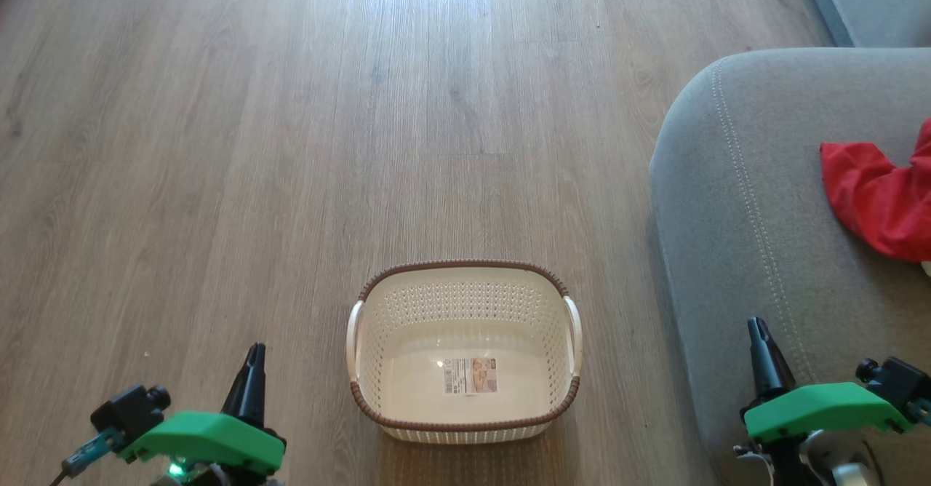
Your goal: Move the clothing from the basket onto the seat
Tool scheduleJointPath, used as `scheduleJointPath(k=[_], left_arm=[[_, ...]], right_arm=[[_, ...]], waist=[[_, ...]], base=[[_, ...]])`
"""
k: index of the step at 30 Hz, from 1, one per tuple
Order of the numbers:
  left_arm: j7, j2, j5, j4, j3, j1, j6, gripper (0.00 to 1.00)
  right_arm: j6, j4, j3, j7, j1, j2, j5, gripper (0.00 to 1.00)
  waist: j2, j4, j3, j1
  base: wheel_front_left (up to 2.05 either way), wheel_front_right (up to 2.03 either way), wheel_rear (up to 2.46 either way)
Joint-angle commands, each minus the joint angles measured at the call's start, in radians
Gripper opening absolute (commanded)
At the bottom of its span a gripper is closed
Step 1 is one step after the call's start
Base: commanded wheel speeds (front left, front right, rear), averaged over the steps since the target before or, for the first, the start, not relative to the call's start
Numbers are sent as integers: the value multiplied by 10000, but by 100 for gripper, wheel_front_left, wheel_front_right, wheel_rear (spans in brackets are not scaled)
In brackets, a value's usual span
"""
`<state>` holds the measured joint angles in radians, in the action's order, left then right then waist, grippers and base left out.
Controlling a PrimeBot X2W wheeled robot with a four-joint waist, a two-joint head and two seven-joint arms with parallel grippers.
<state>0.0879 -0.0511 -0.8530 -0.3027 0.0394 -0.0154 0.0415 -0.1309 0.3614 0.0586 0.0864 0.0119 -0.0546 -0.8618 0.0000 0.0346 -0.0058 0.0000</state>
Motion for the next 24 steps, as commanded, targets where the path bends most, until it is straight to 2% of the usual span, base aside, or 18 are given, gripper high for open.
scheduleJointPath(k=[1, 24], left_arm=[[-88, -4, -296, 387, -243, 544, 101, 0], [-736, 0, -2740, 449, -677, 777, 367, 0]], right_arm=[[1, -378, -30, -76, 515, 19, -303, 0], [1, -643, 167, -723, 665, 27, -2715, 0]], waist=[[0, -7, 2, 0], [0, -121, 31, 0]], base=[[0, 0, 0], [0, 0, 0]])
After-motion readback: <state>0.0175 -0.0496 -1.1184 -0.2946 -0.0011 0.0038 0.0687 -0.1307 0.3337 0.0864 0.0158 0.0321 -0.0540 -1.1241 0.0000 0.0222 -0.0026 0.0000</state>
